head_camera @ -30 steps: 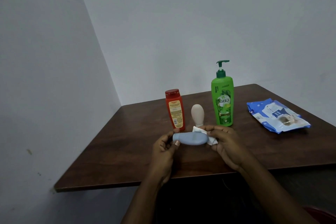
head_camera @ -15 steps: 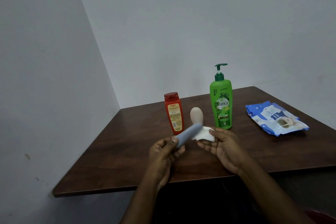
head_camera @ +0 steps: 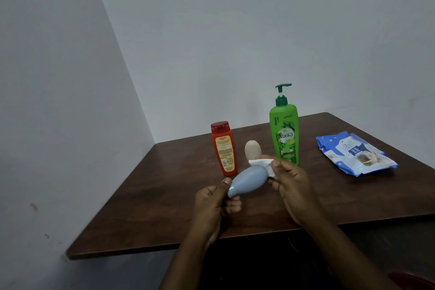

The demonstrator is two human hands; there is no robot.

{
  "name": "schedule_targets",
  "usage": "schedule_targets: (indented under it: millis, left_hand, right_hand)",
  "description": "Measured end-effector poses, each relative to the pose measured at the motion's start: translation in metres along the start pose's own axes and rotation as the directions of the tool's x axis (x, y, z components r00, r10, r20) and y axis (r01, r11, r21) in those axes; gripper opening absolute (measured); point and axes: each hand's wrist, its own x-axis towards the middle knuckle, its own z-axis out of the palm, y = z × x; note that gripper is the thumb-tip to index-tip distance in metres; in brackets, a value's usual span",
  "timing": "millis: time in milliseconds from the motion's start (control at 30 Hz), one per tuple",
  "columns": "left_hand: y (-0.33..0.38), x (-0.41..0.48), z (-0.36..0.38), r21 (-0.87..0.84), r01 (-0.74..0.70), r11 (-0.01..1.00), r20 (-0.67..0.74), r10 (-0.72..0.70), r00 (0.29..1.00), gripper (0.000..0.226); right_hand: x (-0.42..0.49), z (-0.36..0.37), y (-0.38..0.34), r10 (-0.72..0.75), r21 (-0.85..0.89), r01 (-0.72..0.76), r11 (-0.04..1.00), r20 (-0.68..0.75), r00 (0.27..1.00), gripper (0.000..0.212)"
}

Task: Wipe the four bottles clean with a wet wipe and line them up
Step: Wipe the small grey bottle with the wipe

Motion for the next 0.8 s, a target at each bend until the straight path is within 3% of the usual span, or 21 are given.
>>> schedule_targets:
  millis: [67, 133, 200, 267, 367, 467, 567, 633, 700, 767, 800]
  left_hand:
    - [0.000, 0.001, -0.002, -0.014, 0.001, 1.000, -0.002, -0.001, 1.000, 0.038]
    - [0.001, 0.003, -0.004, -0.046, 0.020, 0.999, -0.006, -0.020, 1.000, 0.037]
    - [0.001, 0.005, -0.006, -0.060, 0.029, 0.998, -0.003, -0.029, 1.000, 0.037]
    - [-0.001, 0.006, -0.006, -0.048, 0.019, 0.999, 0.008, -0.019, 1.000, 0.037]
    - [-0.003, 0.005, -0.006, -0.015, 0.004, 1.000, 0.046, -0.004, 0.999, 0.034]
    - [-0.002, 0.003, -0.005, -0.024, 0.009, 1.000, 0.080, -0.007, 0.997, 0.032]
    - [-0.002, 0.005, -0.006, -0.028, 0.018, 0.999, 0.069, -0.016, 0.997, 0.036]
    - [-0.002, 0.006, -0.006, -0.047, 0.016, 0.999, 0.041, -0.014, 0.999, 0.038]
    - [0.000, 0.006, -0.006, -0.075, 0.025, 0.997, 0.037, -0.022, 0.999, 0.037]
    - [0.002, 0.003, -0.006, -0.052, 0.033, 0.998, 0.048, -0.031, 0.998, 0.034]
    - [0.003, 0.002, -0.006, -0.030, 0.032, 0.999, 0.054, -0.031, 0.998, 0.034]
  right_hand:
    - [-0.005, -0.002, 0.006, -0.176, -0.372, 0.213, 0.903, 0.131, 0.976, 0.031]
    - [-0.006, -0.002, 0.012, -0.323, -0.596, 0.432, 0.676, 0.287, 0.902, 0.040]
    - [-0.006, 0.001, 0.019, -0.436, -0.697, 0.584, 0.416, 0.410, 0.801, 0.049]
    - [-0.007, 0.004, 0.025, -0.491, -0.743, 0.645, 0.178, 0.501, 0.712, 0.054]
    - [-0.011, 0.007, 0.029, -0.399, -0.700, 0.712, 0.057, 0.637, 0.659, 0.058]
    - [-0.017, 0.008, 0.021, -0.321, -0.617, 0.776, 0.132, 0.714, 0.622, 0.058]
    - [-0.024, 0.008, 0.007, -0.331, -0.542, 0.707, 0.454, 0.634, 0.699, 0.041]
    - [-0.024, 0.004, 0.004, -0.392, -0.526, 0.580, 0.623, 0.432, 0.812, 0.030]
    - [-0.021, 0.005, 0.002, -0.439, -0.514, 0.411, 0.753, 0.073, 0.895, 0.026]
    - [-0.013, 0.002, 0.004, -0.428, -0.495, 0.279, 0.823, -0.217, 0.877, 0.022]
    - [-0.008, 0.000, 0.006, -0.394, -0.495, 0.220, 0.841, -0.281, 0.875, 0.020]
